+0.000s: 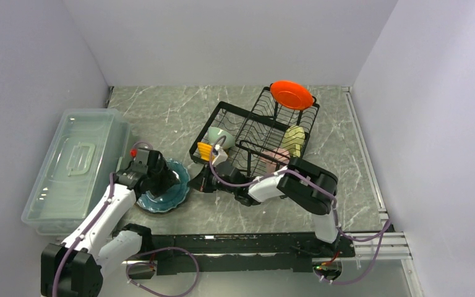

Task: Load the mixed dishes into the dish rack
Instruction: Pick up the plate at the center of the board.

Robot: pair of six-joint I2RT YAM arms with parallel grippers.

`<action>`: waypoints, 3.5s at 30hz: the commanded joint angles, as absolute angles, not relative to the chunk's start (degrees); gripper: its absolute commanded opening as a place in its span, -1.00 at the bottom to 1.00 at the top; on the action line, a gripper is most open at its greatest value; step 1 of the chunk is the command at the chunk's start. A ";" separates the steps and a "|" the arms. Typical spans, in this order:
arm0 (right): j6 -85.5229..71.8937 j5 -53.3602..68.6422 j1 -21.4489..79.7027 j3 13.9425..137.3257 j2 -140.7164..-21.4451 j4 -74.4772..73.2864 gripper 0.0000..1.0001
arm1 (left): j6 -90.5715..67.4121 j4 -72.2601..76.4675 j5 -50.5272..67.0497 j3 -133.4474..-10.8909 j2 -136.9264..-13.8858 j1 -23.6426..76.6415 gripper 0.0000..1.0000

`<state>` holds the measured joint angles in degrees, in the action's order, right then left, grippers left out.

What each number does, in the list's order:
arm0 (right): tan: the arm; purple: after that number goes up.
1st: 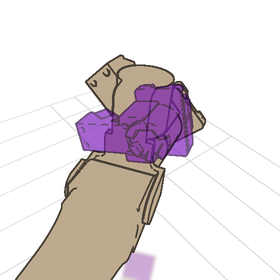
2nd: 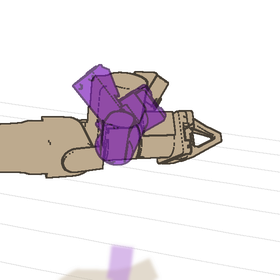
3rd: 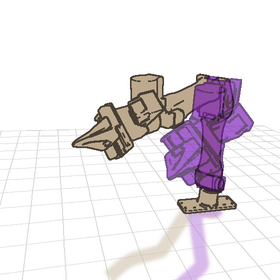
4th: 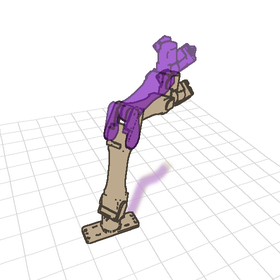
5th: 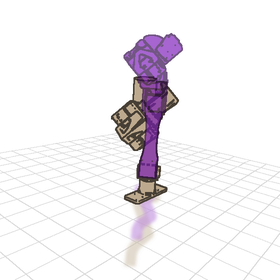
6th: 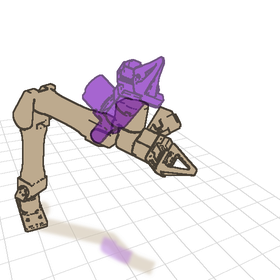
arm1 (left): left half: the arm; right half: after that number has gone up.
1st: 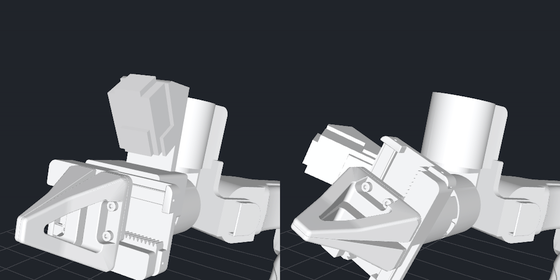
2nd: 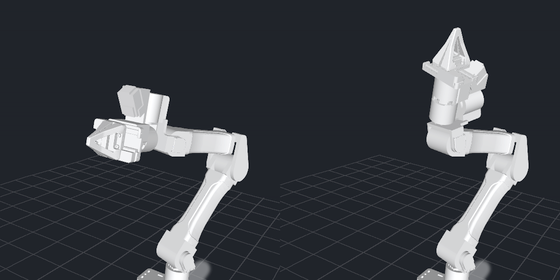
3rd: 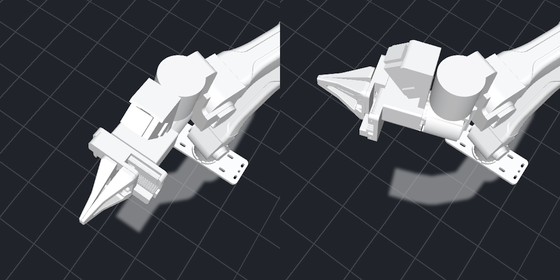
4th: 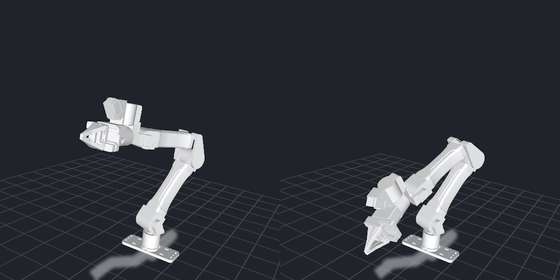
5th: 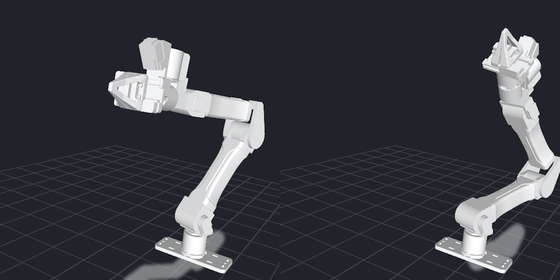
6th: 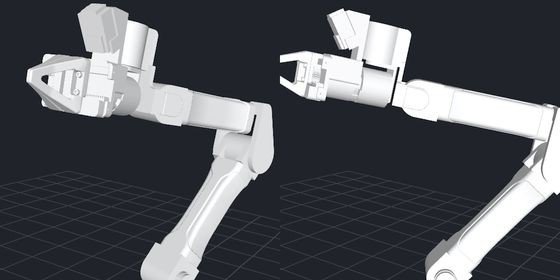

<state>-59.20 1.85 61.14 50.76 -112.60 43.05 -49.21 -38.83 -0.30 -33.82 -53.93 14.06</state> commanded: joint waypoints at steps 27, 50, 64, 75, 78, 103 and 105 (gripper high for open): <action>-58.05 0.28 61.07 44.20 -104.62 44.45 -1.00 | -49.84 -37.10 -5.71 -31.82 -59.09 13.97 -0.10; -58.81 -1.49 60.98 48.77 -107.87 40.51 -0.14 | -49.48 -34.54 -1.32 -27.86 -57.48 13.97 -0.32; -58.70 -2.96 60.73 54.67 -109.36 35.85 -0.85 | -49.52 -34.69 -0.96 -28.04 -56.73 13.97 -0.31; -57.73 -3.08 60.75 56.09 -108.01 33.99 -1.00 | -49.76 -39.64 -0.65 -32.98 -52.83 13.97 -0.09; -57.15 -3.20 60.82 56.89 -106.86 33.35 -1.00 | -49.11 -42.93 -1.47 -36.79 -51.23 13.97 0.13; -48.91 -7.52 60.91 66.26 -94.97 21.79 -1.00 | -34.98 -60.97 -11.50 -64.29 -46.03 13.97 0.50; -48.66 -7.82 60.90 66.94 -94.08 21.24 -1.00 | -35.02 -61.03 -11.67 -63.94 -45.12 13.97 0.50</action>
